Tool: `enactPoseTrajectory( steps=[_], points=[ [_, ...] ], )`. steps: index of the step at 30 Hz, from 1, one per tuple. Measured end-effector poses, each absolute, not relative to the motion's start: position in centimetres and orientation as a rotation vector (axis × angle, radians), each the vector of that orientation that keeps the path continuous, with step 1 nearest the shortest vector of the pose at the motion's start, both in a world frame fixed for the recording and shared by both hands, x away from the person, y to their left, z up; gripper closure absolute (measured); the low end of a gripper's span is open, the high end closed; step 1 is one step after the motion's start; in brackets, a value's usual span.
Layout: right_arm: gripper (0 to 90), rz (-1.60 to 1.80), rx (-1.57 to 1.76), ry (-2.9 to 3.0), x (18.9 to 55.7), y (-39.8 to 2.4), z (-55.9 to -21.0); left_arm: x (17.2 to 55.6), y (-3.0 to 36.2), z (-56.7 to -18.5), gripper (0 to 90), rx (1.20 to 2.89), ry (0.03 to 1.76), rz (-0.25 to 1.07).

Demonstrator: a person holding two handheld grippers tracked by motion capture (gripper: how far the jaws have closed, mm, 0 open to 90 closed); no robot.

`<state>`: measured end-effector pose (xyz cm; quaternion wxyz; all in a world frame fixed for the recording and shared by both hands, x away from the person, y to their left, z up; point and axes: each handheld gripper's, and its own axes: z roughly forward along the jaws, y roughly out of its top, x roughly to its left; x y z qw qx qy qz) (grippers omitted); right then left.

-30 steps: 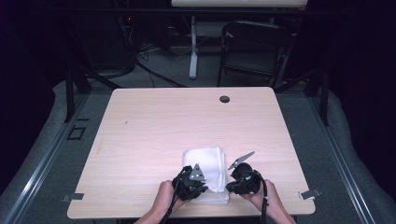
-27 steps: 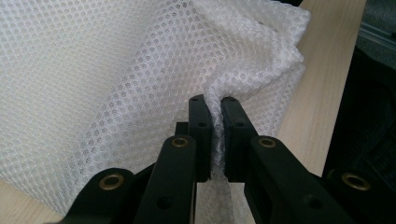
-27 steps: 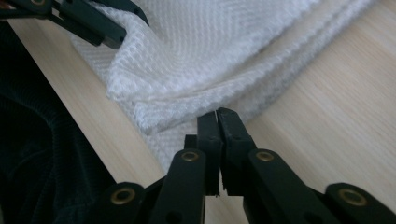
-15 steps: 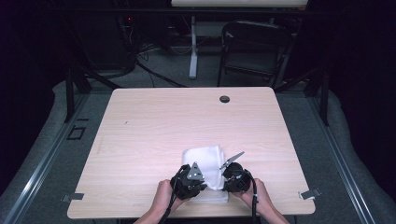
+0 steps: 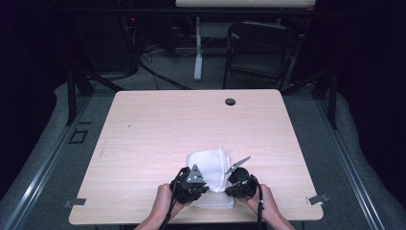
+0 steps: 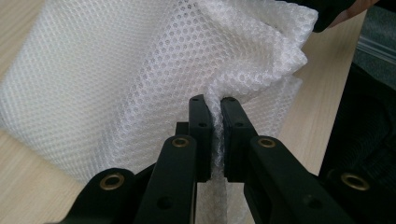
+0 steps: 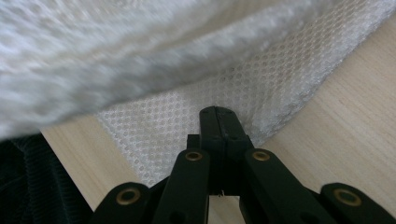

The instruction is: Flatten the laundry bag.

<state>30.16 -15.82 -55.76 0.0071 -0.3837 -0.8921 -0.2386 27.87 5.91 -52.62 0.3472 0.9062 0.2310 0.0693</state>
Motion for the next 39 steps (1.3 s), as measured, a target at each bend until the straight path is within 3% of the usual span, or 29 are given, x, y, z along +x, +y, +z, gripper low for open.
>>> enactPoseTrajectory(
  steps=[39],
  points=[
    [90.0,-0.647,-1.230,-2.847,30.4,-15.8,-55.3,27.2,12.1,-51.3,84.6,2.228,0.769,0.225]
  ],
)
